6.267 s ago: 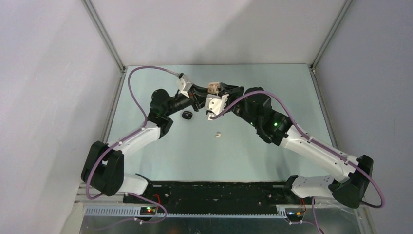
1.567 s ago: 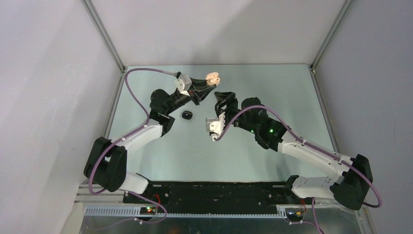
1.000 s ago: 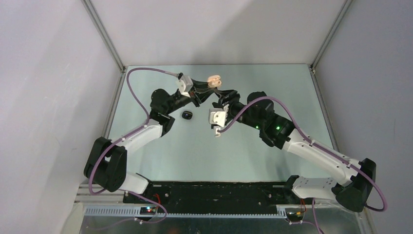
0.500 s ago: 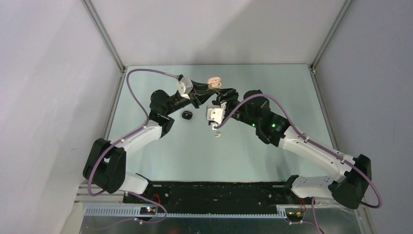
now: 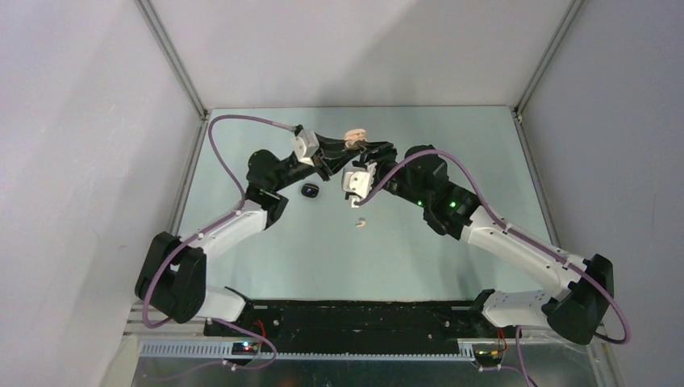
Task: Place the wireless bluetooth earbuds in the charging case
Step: Adjust the left earbud in the left side groove of the charging case, then pick up the right earbud from the right side groove of the charging case.
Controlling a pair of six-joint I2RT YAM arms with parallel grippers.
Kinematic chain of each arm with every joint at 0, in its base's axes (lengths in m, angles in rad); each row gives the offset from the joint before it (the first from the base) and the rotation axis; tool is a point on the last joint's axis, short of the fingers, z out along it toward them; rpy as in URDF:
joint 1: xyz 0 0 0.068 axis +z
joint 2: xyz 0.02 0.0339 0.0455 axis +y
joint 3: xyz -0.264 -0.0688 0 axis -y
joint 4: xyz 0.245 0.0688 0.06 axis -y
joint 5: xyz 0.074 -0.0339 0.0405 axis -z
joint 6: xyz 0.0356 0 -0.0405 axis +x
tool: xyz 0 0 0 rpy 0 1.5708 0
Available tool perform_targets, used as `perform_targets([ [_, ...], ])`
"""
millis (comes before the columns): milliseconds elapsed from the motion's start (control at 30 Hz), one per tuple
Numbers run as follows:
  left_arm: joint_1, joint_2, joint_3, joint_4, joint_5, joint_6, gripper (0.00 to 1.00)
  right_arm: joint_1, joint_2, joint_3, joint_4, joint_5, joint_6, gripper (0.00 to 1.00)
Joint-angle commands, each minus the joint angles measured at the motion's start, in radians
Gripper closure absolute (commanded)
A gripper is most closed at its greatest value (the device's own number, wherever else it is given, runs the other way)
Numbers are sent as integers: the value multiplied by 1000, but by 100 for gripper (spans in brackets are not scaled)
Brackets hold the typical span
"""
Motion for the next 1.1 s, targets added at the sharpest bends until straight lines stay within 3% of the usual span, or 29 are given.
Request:
perform_targets([
  [0, -7, -20, 0, 43, 13, 20, 100, -4, 12, 47, 15, 20, 29, 47],
  [200, -4, -11, 3, 30, -19, -11, 100, -10, -38, 69, 21, -22, 103, 47],
  [467, 43, -12, 12, -66, -58, -63, 100, -28, -182, 88, -229, -166, 296, 39],
  [600, 98, -40, 14, -136, -30, -103, 100, -93, -200, 44, -270, -197, 424, 38],
  [733, 195, -114, -3, -229, 36, -151, 100, -198, -113, 10, -370, -338, 509, 42],
  [833, 282, -178, -16, -352, 106, -118, 100, -254, -1, 8, -481, -487, 436, 47],
  [933, 364, -246, -11, -444, 192, -89, 100, -254, 136, 5, -561, -507, 325, 51],
  [1067, 401, -322, -37, -528, 197, -65, 100, -241, 255, -28, -474, -475, 322, 54],
])
